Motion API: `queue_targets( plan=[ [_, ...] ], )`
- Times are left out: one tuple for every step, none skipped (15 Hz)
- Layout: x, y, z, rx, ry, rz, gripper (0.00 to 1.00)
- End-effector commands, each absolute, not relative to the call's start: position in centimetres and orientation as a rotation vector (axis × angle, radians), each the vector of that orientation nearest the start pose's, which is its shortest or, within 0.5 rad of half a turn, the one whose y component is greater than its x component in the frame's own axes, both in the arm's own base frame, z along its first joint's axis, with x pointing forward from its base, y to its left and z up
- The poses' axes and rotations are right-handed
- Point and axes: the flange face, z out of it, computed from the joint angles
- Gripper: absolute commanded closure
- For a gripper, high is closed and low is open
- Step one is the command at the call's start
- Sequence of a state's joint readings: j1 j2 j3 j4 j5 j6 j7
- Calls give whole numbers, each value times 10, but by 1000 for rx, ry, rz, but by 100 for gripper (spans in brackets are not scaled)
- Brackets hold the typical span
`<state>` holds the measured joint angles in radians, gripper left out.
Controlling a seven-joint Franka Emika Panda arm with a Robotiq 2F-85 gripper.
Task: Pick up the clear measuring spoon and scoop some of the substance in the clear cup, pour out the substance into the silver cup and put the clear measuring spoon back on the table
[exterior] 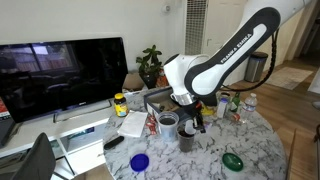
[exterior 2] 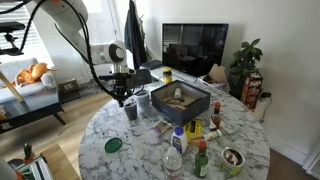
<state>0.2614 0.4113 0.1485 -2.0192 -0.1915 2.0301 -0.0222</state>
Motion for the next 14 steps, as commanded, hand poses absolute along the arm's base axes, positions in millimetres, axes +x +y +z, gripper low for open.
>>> queue_targets(
  plan=[
    [531,222,199,-3252,-856,645,99],
    [533,224,196,-3279,-847,650,99],
    [535,226,194,-3305,-837,654,99],
    [536,227,193,-3329,-828,654,99],
    [538,229,193,-3349,-819,651,99],
    [538,231,194,-3374,-812,651,99],
    [538,233,196,-3399,-810,646,99],
    [537,236,196,-3415,-808,644,99],
    [535,238,195,-3442,-815,646,99],
    [532,241,193,-3457,-822,660,99],
    [528,244,189,-3466,-834,681,99],
    [525,246,185,-3476,-842,700,99],
    [521,248,180,-3483,-848,723,99],
    [518,250,176,-3490,-848,737,99]
  ],
)
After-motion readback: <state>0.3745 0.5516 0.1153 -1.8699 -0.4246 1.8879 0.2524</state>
